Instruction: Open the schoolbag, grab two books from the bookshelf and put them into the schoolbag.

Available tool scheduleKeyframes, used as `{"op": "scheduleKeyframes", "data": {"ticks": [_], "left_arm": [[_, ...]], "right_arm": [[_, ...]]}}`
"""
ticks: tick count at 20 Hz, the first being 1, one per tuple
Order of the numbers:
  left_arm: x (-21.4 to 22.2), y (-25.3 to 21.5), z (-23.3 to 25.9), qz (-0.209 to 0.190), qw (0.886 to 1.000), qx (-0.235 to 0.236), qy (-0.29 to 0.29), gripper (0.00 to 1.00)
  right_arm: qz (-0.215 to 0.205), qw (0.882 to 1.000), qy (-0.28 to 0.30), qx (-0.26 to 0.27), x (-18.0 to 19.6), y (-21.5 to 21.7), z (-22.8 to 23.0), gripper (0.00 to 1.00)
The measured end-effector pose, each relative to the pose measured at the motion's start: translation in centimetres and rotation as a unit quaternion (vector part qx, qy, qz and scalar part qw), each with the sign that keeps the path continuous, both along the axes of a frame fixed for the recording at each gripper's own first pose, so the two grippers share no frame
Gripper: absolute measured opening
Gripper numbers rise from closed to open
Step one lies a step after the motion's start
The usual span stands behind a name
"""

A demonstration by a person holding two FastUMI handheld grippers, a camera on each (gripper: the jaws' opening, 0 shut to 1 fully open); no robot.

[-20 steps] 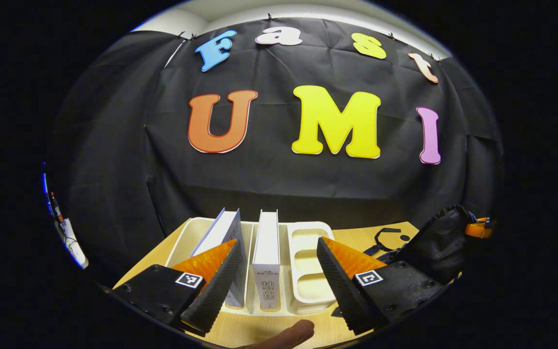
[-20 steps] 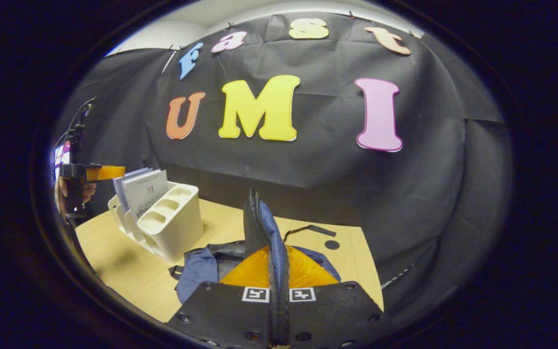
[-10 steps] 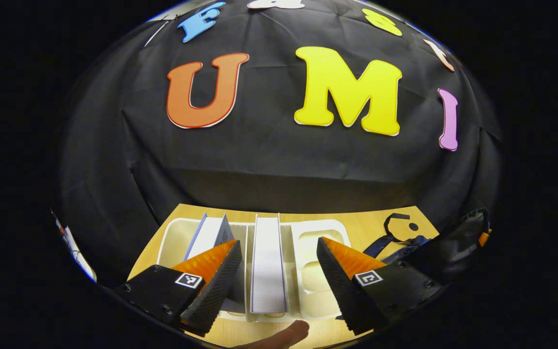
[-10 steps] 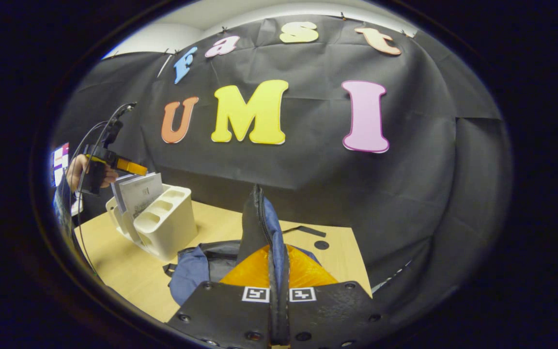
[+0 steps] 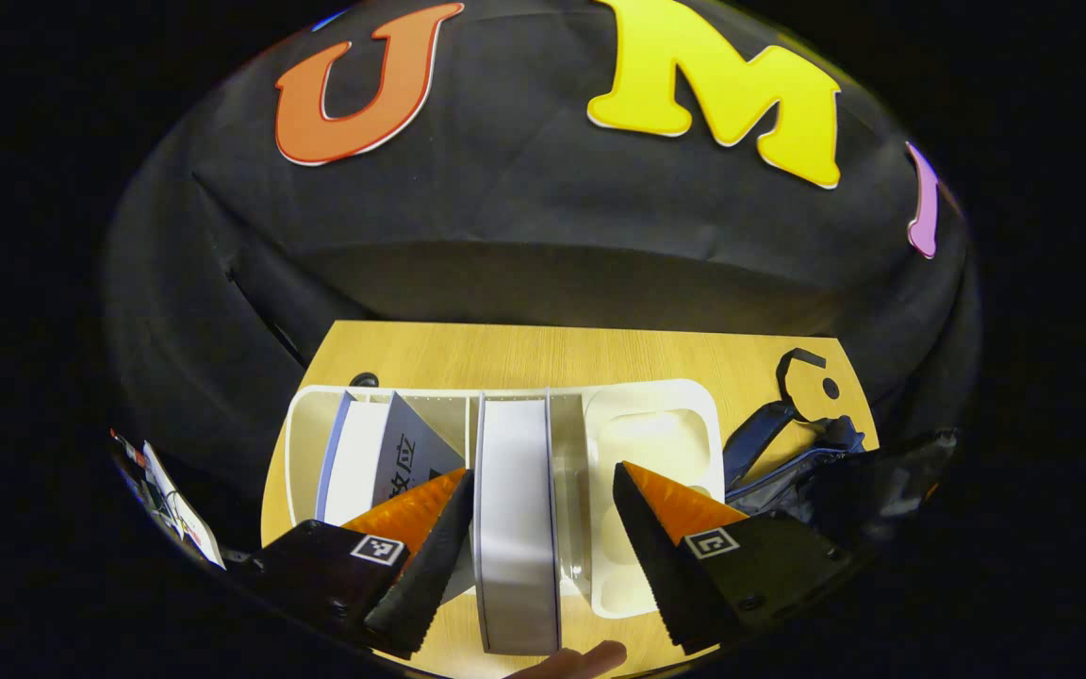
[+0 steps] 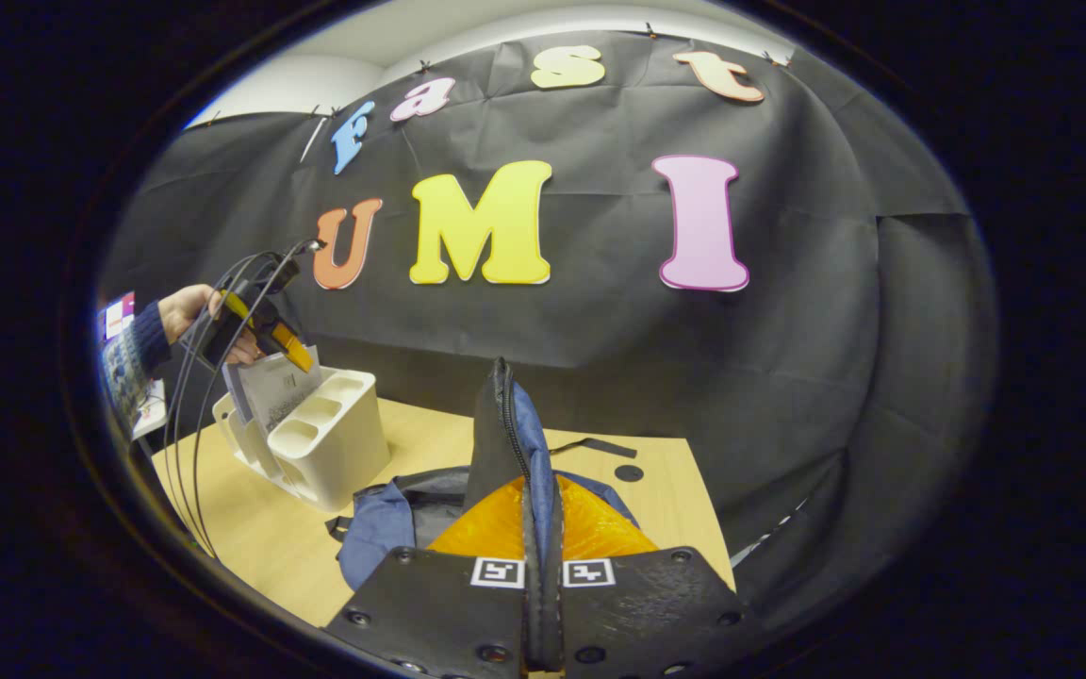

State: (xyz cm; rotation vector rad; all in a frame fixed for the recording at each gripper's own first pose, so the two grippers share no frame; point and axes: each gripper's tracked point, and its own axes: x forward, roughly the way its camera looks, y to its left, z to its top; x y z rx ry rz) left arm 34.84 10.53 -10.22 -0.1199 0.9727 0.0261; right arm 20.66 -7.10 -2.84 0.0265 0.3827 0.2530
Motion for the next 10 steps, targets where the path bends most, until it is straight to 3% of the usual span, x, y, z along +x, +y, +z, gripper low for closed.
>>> {"op": "scheduleKeyframes", "data": {"ticks": [7,9,10], "left_arm": [[-1.9,-0.7,-2.5,-0.007,0.995,-0.003,0.099,0.8],[-2.3,-0.6,-2.9,-0.001,0.994,-0.001,0.112,0.74],[-2.6,-0.6,-2.9,0.0,0.993,-0.001,0.117,0.64]], "right_arm": [[-0.018,1.0,0.012,0.02,0.3,-1.1,-1.0,0.0],[-0.021,1.0,0.013,0.02,0.2,-1.2,-1.1,0.0],[-0.02,1.0,0.01,0.02,0.0,-1.1,-0.9,0.0]]}}
